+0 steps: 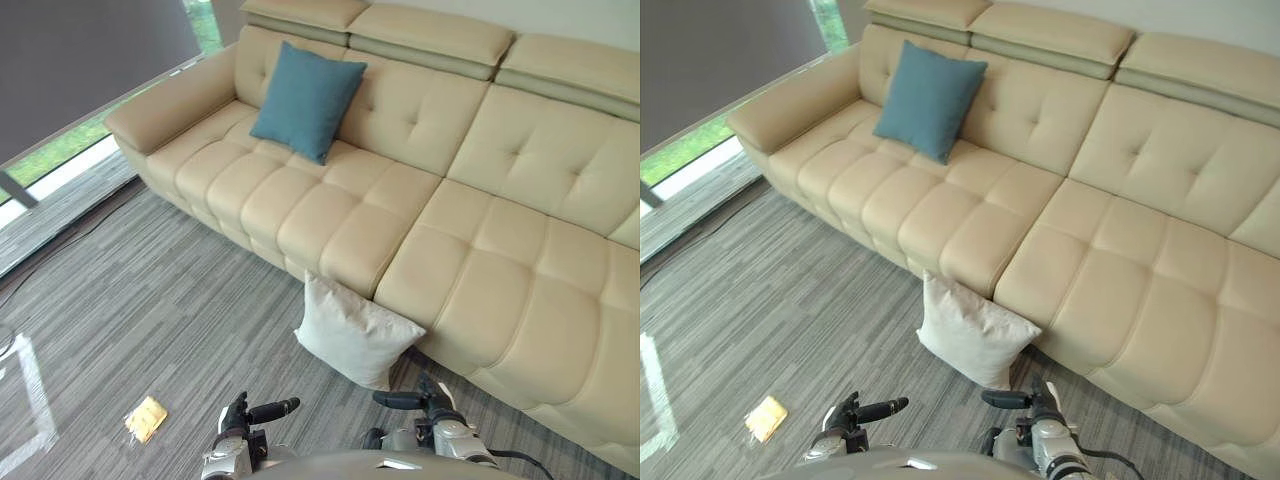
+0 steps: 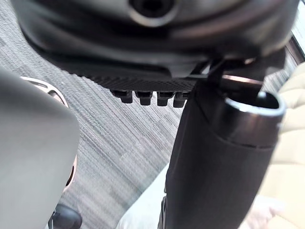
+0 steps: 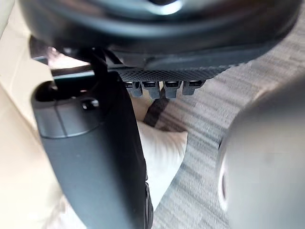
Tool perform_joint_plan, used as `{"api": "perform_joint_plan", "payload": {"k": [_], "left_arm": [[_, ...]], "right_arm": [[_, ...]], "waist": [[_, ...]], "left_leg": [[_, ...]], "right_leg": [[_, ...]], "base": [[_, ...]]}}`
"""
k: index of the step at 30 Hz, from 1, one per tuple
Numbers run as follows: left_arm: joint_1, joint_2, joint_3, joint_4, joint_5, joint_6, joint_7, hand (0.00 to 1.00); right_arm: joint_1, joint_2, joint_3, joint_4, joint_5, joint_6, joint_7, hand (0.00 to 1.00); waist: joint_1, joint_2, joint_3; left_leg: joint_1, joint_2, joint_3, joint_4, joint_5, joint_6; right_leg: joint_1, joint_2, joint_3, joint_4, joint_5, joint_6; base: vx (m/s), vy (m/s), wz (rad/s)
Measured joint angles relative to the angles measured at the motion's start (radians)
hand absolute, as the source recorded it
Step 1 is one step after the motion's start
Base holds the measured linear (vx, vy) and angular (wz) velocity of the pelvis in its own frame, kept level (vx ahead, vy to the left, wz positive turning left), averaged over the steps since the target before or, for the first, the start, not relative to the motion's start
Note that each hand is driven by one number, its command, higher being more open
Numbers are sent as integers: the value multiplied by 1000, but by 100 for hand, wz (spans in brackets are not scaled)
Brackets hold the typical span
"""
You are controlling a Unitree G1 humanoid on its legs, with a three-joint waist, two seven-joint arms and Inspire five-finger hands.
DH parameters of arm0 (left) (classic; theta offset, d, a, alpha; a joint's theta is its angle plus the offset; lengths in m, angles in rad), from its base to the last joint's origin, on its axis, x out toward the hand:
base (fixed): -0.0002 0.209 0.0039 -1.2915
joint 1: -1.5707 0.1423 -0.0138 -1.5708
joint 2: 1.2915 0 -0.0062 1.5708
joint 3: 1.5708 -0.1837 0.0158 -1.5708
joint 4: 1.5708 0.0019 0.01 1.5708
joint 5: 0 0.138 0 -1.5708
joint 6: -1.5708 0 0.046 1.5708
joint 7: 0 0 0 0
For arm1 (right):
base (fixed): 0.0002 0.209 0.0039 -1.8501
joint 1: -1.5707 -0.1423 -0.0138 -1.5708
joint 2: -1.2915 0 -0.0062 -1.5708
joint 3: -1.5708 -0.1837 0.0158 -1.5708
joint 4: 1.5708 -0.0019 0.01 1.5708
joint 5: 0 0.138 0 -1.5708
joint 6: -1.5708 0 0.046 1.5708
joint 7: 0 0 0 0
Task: Pick up cushions and gather them together orderly.
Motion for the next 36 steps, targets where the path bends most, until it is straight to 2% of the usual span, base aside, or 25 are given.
{"api": "perform_joint_plan", "payload": {"k": [1,2,3,5,6,8,9,10,11,12,14,17,22,28,30,32,35,36], "left_arm": [[0,2,7,-8,0,0,0,100],[0,-6,24,-28,0,-3,-3,100],[2,-9,29,-35,0,-4,-3,100],[8,-10,32,-50,-2,-9,-3,100],[8,-10,32,-51,-2,-9,-3,100],[7,-14,32,-66,-3,-9,-2,100],[8,-24,31,-66,-8,-10,3,100],[9,-29,33,-66,-17,-10,5,100],[9,-17,32,-65,-24,-9,7,100],[13,-6,34,-66,-24,-10,14,100],[16,0,35,-65,-25,-9,15,100],[15,1,32,-50,-23,-8,13,100],[15,-1,2,-45,-20,-7,14,100],[22,-14,-19,-46,-21,-8,16,100],[9,-6,-17,-49,-22,-9,18,100],[-35,11,-17,-51,-31,-9,38,100],[-124,33,-17,-91,-68,-9,75,100],[-139,37,-17,-93,-70,-9,80,100]], "right_arm": [[2,1,2,-7,0,1,0,100],[9,4,3,-12,0,3,0,100],[11,8,2,-12,1,4,0,100],[12,12,-8,-14,3,7,1,100],[12,14,-12,-14,3,7,1,100],[17,19,-20,-30,15,9,-4,100],[26,13,-20,-50,23,10,-7,100],[31,9,-20,-57,29,9,-7,100],[33,13,-15,-56,32,11,-11,100],[37,27,-12,-56,34,11,-13,100],[37,35,-10,-55,34,11,-13,100],[42,39,-10,-55,34,11,-15,100],[49,32,-14,-56,37,11,-16,100],[53,15,-15,-58,39,9,-27,100],[45,14,-16,-60,40,6,-33,100],[8,12,-20,-68,41,5,-48,100],[-91,19,-34,-78,54,5,-73,100],[-103,19,-34,-79,63,5,-76,100]], "waist": [[2,-8,7],[19,-6,9],[21,-7,9],[21,-11,12],[21,-13,12],[21,-16,22],[20,-3,25],[20,10,23],[22,0,20],[22,-28,7],[25,-35,3],[19,-42,-2],[17,-28,-9],[16,-4,-13],[17,-10,-3],[17,-17,35],[21,-35,150],[21,-37,161]], "left_leg": [[-39,19,-24,89,-12,-3],[-76,18,-69,161,-94,-8],[-91,12,-78,172,-118,-12],[-150,-33,-143,110,-166,-12],[-157,-41,-156,92,-166,-12],[-199,-101,-277,-42,-156,-6],[-197,-129,-363,-143,-101,-7],[-195,-129,-379,-142,-35,-22],[-192,-147,-361,-124,-46,-13],[-184,-161,-317,-126,-59,2],[-173,-170,-287,-126,-69,14],[-123,-195,-231,-141,-82,32],[-100,-191,-229,-155,-84,34],[-103,-166,-237,-146,-83,25],[-179,-161,-258,-89,-96,12],[-308,-151,-284,30,-122,10],[-508,-122,-304,196,-152,3],[-536,-118,-307,214,-154,4]], "right_leg": [[15,7,16,-14,1,-5],[30,11,53,-22,-1,-9],[37,11,67,-23,-1,-10],[55,0,120,-22,-2,-8],[55,-3,128,-20,-2,-8],[50,-21,177,17,-27,28],[30,-23,207,77,-66,58],[24,-20,224,107,-84,71],[16,-35,245,134,-100,86],[5,-58,278,134,-106,97],[1,-70,303,134,-107,100],[15,-101,344,136,-114,121],[29,-102,332,137,-124,137],[25,-85,317,152,-129,130],[-43,-82,306,222,-157,127],[-168,-75,298,348,-195,119],[-372,-51,306,525,-232,107],[-399,-48,306,542,-234,106]], "base": [[118,-21,-59],[60,32,-63],[72,77,-83],[76,136,-72],[88,203,-59],[85,210,-63],[53,203,-64],[74,263,-56],[128,316,-56],[149,302,-57],[114,194,-51],[97,132,-40],[44,-9,-3],[-51,-76,1],[-179,-96,23],[-165,-86,24],[-241,-76,-1],[-330,-49,-13]]}}
